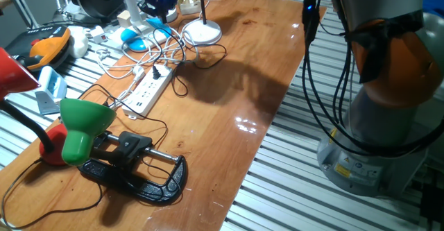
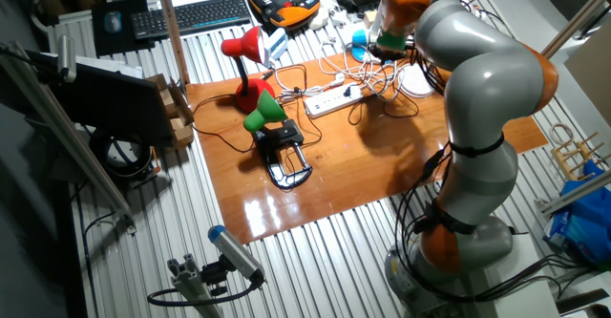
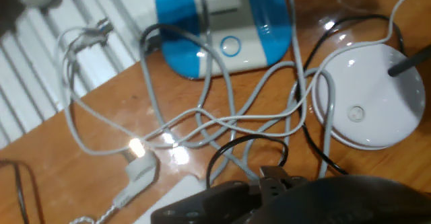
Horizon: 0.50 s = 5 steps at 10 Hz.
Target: Plug in the power cord of the desk lamp, turn on the socket, and light up the desk lamp
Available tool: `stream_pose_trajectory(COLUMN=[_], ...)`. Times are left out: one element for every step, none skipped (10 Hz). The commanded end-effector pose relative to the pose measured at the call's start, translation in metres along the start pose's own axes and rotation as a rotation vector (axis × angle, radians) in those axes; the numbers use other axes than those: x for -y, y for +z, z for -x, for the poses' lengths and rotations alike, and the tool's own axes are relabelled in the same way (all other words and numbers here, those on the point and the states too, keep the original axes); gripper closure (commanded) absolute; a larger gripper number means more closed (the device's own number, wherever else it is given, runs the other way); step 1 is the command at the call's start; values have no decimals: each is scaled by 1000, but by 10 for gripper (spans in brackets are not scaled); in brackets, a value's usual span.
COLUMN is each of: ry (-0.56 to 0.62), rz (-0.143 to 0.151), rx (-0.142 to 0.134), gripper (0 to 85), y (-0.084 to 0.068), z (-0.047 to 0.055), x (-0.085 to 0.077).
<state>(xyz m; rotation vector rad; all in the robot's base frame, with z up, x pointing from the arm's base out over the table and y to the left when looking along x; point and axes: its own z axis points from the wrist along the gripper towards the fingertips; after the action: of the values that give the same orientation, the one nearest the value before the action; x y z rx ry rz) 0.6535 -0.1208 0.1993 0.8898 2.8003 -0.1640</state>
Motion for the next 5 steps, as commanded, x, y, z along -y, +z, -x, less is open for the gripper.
stream_pose_trajectory(ry=[475, 481, 500, 529, 565], rz=[-95, -93, -99, -103, -116], rx=[-40, -47, -40, -26, -6], gripper=[850, 850, 850, 850, 850], y=[1, 2, 3, 4, 6], z=[4, 6, 8, 8, 9], x=[6, 10, 13, 14, 15])
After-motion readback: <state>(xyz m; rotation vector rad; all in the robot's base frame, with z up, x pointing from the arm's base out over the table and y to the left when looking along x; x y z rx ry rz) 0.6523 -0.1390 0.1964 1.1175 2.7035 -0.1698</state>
